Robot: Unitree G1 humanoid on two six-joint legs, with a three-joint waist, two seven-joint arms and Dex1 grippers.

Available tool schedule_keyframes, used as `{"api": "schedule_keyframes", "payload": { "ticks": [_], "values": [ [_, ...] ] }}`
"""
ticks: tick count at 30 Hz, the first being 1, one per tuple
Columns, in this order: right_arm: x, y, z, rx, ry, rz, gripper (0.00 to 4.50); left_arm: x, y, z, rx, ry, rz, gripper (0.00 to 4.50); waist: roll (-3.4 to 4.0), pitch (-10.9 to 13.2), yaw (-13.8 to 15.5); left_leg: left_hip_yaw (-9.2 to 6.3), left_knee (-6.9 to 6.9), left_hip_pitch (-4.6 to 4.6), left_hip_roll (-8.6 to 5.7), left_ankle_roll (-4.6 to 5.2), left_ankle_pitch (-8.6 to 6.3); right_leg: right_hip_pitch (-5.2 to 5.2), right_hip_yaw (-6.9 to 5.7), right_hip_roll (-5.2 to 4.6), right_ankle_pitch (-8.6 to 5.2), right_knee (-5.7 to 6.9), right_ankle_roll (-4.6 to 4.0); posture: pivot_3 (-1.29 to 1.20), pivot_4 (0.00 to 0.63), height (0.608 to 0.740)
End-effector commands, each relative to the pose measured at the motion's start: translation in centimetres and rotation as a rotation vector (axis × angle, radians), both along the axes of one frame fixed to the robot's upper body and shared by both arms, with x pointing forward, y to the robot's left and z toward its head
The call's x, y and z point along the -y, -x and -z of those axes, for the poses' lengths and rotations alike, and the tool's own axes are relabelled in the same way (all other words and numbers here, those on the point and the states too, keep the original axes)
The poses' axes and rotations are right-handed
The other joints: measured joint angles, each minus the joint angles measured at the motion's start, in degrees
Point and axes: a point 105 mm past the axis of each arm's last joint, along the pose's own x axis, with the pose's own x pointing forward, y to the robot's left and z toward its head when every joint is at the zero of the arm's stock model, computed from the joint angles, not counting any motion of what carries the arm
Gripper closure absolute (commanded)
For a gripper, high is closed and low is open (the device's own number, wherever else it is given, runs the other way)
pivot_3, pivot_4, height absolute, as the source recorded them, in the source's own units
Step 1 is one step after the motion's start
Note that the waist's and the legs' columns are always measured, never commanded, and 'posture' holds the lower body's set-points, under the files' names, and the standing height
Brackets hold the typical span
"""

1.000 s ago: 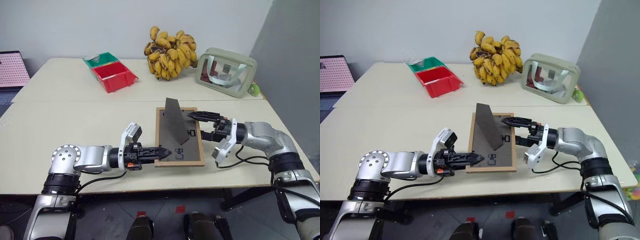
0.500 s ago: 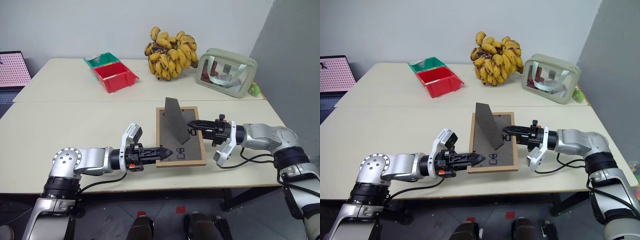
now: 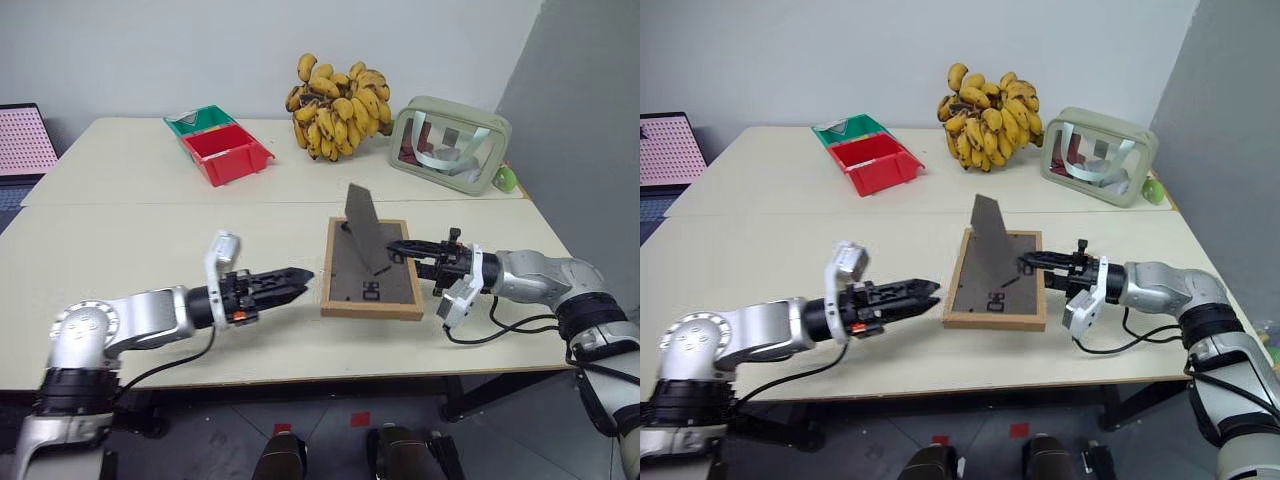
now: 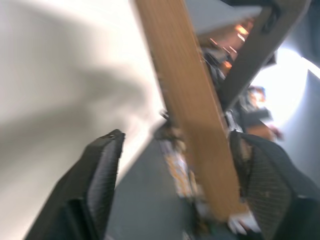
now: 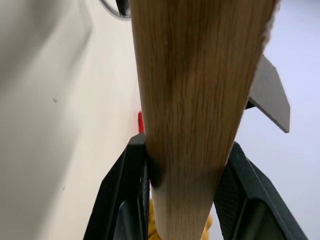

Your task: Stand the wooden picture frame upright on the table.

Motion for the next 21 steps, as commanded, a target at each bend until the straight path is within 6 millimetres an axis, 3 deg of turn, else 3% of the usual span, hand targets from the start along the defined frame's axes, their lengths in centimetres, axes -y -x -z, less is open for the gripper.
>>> {"api": "schedule_keyframes", "payload": {
  "ticks": [1, 4, 6, 9, 14, 21],
  "values": [
    [-0.6, -2.9, -1.1, -0.314, -0.188, 0.135, 3.22, -0.7, 0.6, -1.7, 0.212, -0.206, -0.062, 0.00, -0.02, 0.0, 0.0, -0.01, 0.00, 0.02, 0.01, 0.00, 0.00, 0.03, -0.01, 0.00, 0.00, 0.01, 0.00, 0.00, 0.150, 0.740],
    [-2.2, -4.8, -0.8, -0.818, -0.352, 0.143, 3.22, -1.0, 0.2, -1.8, 0.400, -0.423, -0.154, 0.00, 0.04, 0.0, 0.1, -0.04, 0.01, 0.16, 0.08, 0.00, 0.00, 0.16, -0.04, 0.03, 0.01, 0.06, 0.00, 0.00, 0.150, 0.740],
    [-3.9, -4.5, -1.1, -1.108, -0.400, 0.049, 3.22, -1.4, -0.5, -1.9, 0.511, -0.532, -0.220, 0.00, 0.11, 0.1, 0.4, -0.01, -0.01, 0.22, 0.06, -0.01, 0.01, 0.14, -0.02, 0.01, 0.01, 0.16, -0.01, 0.00, 0.150, 0.740],
    [-6.3, -4.6, -2.5, -1.394, -0.474, -0.064, 3.22, -1.5, -1.1, -2.2, 0.688, -0.649, -0.266, 0.00, 0.19, 0.1, 0.5, -0.02, -0.02, 0.23, 0.12, -0.02, 0.01, 0.05, -0.11, 0.07, 0.03, 0.20, -0.11, 0.00, 0.150, 0.740],
    [-8.7, -4.9, 0.1, -1.517, -0.411, -0.080, 3.22, -0.8, -1.0, -1.5, 0.789, -0.697, -0.252, 0.00, 0.21, 0.1, 0.4, 0.08, -0.14, 0.17, 0.13, -0.02, -0.01, -0.05, -0.09, 0.08, 0.03, 0.02, -0.12, 0.00, 0.150, 0.740],
    [-8.9, -5.1, 4.2, -1.523, -0.336, 0.026, 3.22, -1.8, -0.7, 0.0, 0.751, -0.715, -0.259, 0.00, 0.21, 0.1, 0.6, 0.16, -0.19, -0.42, 0.04, -0.03, -0.07, -0.54, -0.03, 0.04, -0.06, -0.01, -0.17, 0.00, 0.150, 0.740]
  ]
}}
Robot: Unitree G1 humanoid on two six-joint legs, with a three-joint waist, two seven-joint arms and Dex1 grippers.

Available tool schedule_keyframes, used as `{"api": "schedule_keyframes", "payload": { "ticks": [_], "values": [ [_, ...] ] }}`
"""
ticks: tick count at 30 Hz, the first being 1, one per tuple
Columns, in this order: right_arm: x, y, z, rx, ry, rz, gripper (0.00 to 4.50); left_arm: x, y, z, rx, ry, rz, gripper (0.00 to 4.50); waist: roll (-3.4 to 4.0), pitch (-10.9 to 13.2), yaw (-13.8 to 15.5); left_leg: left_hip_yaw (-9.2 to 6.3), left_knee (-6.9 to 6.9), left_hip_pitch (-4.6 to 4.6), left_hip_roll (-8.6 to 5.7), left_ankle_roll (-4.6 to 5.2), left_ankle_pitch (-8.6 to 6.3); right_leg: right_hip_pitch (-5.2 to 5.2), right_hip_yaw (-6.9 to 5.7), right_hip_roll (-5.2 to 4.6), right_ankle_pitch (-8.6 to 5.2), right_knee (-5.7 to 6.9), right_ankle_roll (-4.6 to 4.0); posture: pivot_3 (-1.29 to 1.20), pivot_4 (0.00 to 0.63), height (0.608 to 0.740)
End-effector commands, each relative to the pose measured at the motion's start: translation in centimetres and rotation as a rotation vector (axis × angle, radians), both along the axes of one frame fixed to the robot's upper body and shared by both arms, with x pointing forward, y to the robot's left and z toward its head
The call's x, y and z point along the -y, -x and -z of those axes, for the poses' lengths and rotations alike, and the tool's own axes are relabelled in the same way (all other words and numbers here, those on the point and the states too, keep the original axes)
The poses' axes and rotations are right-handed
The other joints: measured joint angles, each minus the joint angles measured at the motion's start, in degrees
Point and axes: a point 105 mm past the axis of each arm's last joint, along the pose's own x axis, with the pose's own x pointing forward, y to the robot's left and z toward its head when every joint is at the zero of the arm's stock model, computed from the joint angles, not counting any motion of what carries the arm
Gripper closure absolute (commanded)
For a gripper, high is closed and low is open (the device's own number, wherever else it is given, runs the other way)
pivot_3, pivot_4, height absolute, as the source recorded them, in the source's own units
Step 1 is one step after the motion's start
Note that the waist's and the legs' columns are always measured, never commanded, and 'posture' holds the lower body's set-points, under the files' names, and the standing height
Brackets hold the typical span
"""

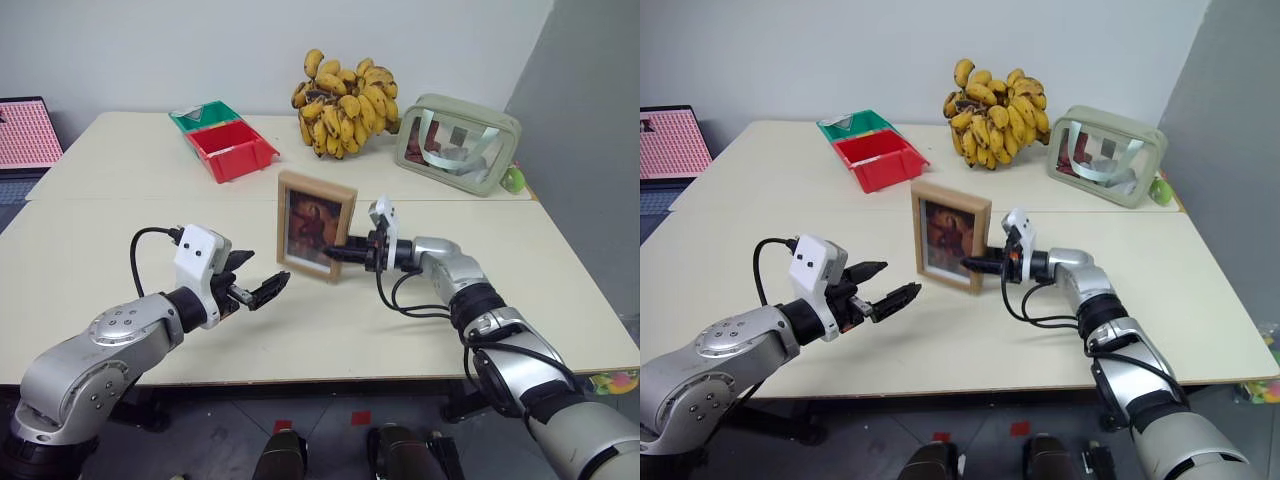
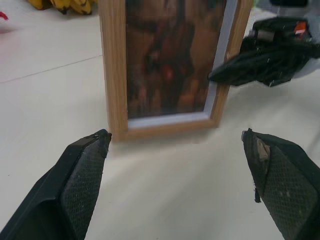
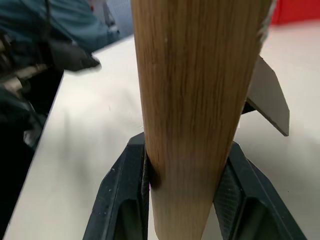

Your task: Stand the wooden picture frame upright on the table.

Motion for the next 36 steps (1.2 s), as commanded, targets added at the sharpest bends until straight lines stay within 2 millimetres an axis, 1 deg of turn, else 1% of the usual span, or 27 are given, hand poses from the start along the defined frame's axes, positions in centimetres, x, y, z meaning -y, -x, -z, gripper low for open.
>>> {"api": "schedule_keyframes", "payload": {
  "ticks": [1, 4, 6, 7, 8, 9, 11, 13, 14, 16, 17, 19, 21, 23, 25, 27, 30, 31, 33, 36],
  "values": [
    [0.4, -0.3, 0.5, 0.020, 0.034, 0.013, 3.22, -0.3, 0.0, -0.8, 0.049, 0.000, 0.001, 0.00, -0.01, 0.0, 0.0, -0.02, 0.01, 0.02, 0.01, 0.00, 0.00, 0.01, -0.03, 0.01, 0.00, 0.02, 0.01, 0.00, 0.150, 0.740],
    [0.2, -0.5, 0.5, -0.032, 0.002, 0.030, 3.22, -0.7, -0.4, -0.6, 0.047, -0.002, -0.011, 0.00, -0.01, 0.0, 0.0, -0.11, 0.05, 0.18, 0.04, 0.00, 0.01, 0.14, -0.12, 0.04, 0.00, 0.09, 0.01, 0.00, 0.150, 0.740],
    [0.2, -0.7, 0.3, -0.048, -0.004, 0.046, 2.52, -0.8, -0.6, -0.6, 0.049, -0.003, -0.015, 0.00, -0.01, 0.0, -0.1, -0.14, 0.08, 0.32, 0.06, 0.00, 0.01, 0.30, -0.15, 0.05, 0.00, 0.09, 0.00, 0.00, 0.150, 0.740],
    [0.2, -0.8, 0.3, -0.048, -0.002, 0.052, 2.46, -0.8, -0.7, -0.6, 0.049, -0.001, -0.015, 0.00, -0.01, 0.0, -0.1, -0.15, 0.10, 0.35, 0.06, 0.00, 0.01, 0.32, -0.15, 0.05, -0.01, 0.09, 0.00, 0.00, 0.150, 0.740],
    [0.3, -1.0, 0.2, -0.049, -0.004, 0.065, 2.28, -0.8, -0.9, -0.6, 0.050, 0.004, -0.015, 0.00, -0.01, 0.0, -0.1, -0.15, 0.12, 0.35, 0.06, 0.00, 0.02, 0.33, -0.14, 0.05, -0.01, 0.09, 0.00, 0.00, 0.150, 0.740],
    [0.4, -1.2, 0.0, -0.044, -0.004, 0.080, 1.93, -0.7, -1.0, -0.7, 0.051, 0.010, -0.014, 0.00, 0.01, 0.0, -0.1, -0.13, 0.15, 0.33, 0.06, 0.00, 0.02, 0.31, -0.13, 0.05, -0.01, 0.08, 0.00, 0.00, 0.150, 0.740],
    [0.8, -1.6, -0.2, -0.041, -0.008, 0.110, 1.66, -0.6, -1.3, -0.7, 0.054, 0.011, -0.008, 0.00, 0.00, 0.0, -0.1, -0.11, 0.15, 0.30, 0.04, 0.00, 0.02, 0.31, -0.10, 0.03, 0.00, 0.07, 0.00, 0.00, 0.150, 0.740],
    [1.1, -1.7, -0.3, -0.035, -0.004, 0.123, 1.06, -0.6, -1.4, -0.6, 0.054, 0.010, -0.005, 0.00, 0.00, 0.0, -0.2, -0.13, 0.14, 0.27, 0.04, 0.00, 0.02, 0.31, -0.12, 0.04, 0.00, 0.08, 0.02, 0.00, 0.150, 0.740],
    [1.2, -1.8, -0.3, -0.033, -0.002, 0.124, 0.88, -0.6, -1.5, -0.6, 0.054, 0.010, -0.004, 0.00, 0.00, 0.0, -0.2, -0.13, 0.11, 0.27, 0.04, 0.00, 0.02, 0.30, -0.12, 0.05, 0.00, 0.07, 0.02, 0.00, 0.150, 0.740],
    [2.1, -1.4, -0.1, -0.026, 0.020, 0.099, 0.43, -0.6, -1.7, -0.7, 0.055, 0.007, 0.000, 0.00, 0.00, 0.0, -0.2, -0.13, 0.04, 0.26, 0.05, 0.01, 0.01, 0.27, -0.13, 0.06, -0.01, 0.07, 0.01, 0.00, 0.150, 0.740],
    [2.9, -1.1, 0.3, -0.013, 0.047, 0.088, 0.02, -0.8, -1.7, -0.7, 0.055, 0.005, 0.002, 0.00, 0.00, 0.0, -0.2, -0.15, 0.02, 0.21, 0.06, 0.01, 0.01, 0.23, -0.15, 0.08, -0.01, 0.07, 0.01, 0.00, 0.150, 0.740],
    [4.4, -0.4, 1.0, -0.001, 0.095, 0.065, 0.02, -1.1, -1.9, -0.8, 0.055, 0.001, 0.003, 0.00, 0.00, 0.0, -0.1, -0.16, 0.02, 0.19, 0.06, 0.01, 0.01, 0.22, -0.16, 0.08, -0.01, 0.07, 0.02, 0.00, 0.150, 0.740],
    [7.1, 0.7, 1.9, 0.028, 0.188, 0.063, 0.02, -1.6, -2.2, -1.0, 0.055, -0.010, 0.003, 0.00, -0.01, 0.0, 0.1, -0.16, 0.05, 0.19, 0.04, 0.01, 0.01, 0.26, -0.16, 0.06, -0.02, 0.05, 0.02, 0.00, 0.150, 0.740],
    [9.3, 2.0, 2.7, 0.060, 0.307, 0.053, 0.02, -2.0, -2.4, -1.3, 0.047, -0.017, 0.011, 0.00, 0.00, 0.0, 0.2, -0.16, 0.07, 0.18, 0.01, 0.00, 0.01, 0.27, -0.18, 0.03, -0.03, 0.04, 0.03, 0.00, 0.150, 0.740],
    [10.2, 3.6, 2.4, 0.130, 0.385, 0.032, 0.02, -2.4, -2.4, -1.6, 0.025, -0.033, 0.032, 0.00, 0.00, 0.0, 0.2, -0.15, 0.09, 0.16, 0.00, 0.00, 0.01, 0.26, -0.16, 0.01, -0.03, 0.05, 0.04, 0.00, 0.150, 0.740],
    [9.5, 4.9, 0.2, 0.146, 0.369, 0.070, 0.02, -3.0, -2.4, -2.1, 0.005, -0.040, 0.051, 0.00, 0.02, 0.0, -0.1, -0.13, 0.10, 0.19, 0.02, 0.00, 0.01, 0.25, -0.15, 0.02, -0.04, 0.06, 0.04, 0.00, 0.150, 0.740],
    [7.2, 6.1, -4.1, 0.077, 0.221, 0.182, 0.02, -4.1, -2.6, -3.2, 0.000, -0.041, 0.054, 0.00, 0.03, 0.0, -1.4, -0.08, 0.06, 0.26, 0.16, 0.00, 0.01, 0.06, -0.15, 0.04, -0.04, 0.20, 0.03, 0.00, 0.150, 0.740],
    [6.6, 6.4, -5.1, 0.058, 0.191, 0.212, 0.02, -4.4, -2.6, -3.5, -0.003, -0.042, 0.055, 0.00, 0.03, 0.0, -1.6, -0.11, 0.05, 0.25, 0.18, 0.00, 0.01, -0.02, -0.15, 0.05, -0.03, 0.24, 0.02, 0.00, 0.150, 0.740],
    [5.3, 7.3, -6.3, 0.028, 0.150, 0.229, 0.02, -4.7, -2.6, -4.0, -0.012, -0.037, 0.065, 0.00, 0.04, 0.0, -1.7, -0.19, 0.05, 0.28, 0.24, -0.01, 0.01, -0.05, -0.24, 0.10, -0.02, 0.32, 0.00, 0.00, 0.150, 0.740],
    [4.9, 7.6, -6.5, 0.007, 0.150, 0.270, 0.02, -4.6, -2.7, -4.4, -0.001, -0.051, 0.078, 0.00, 0.02, 0.0, -1.2, -0.24, 0.03, 0.20, 0.23, -0.01, 0.01, -0.09, -0.33, 0.10, -0.03, 0.26, -0.01, 0.00, 0.150, 0.740]
  ]
}}
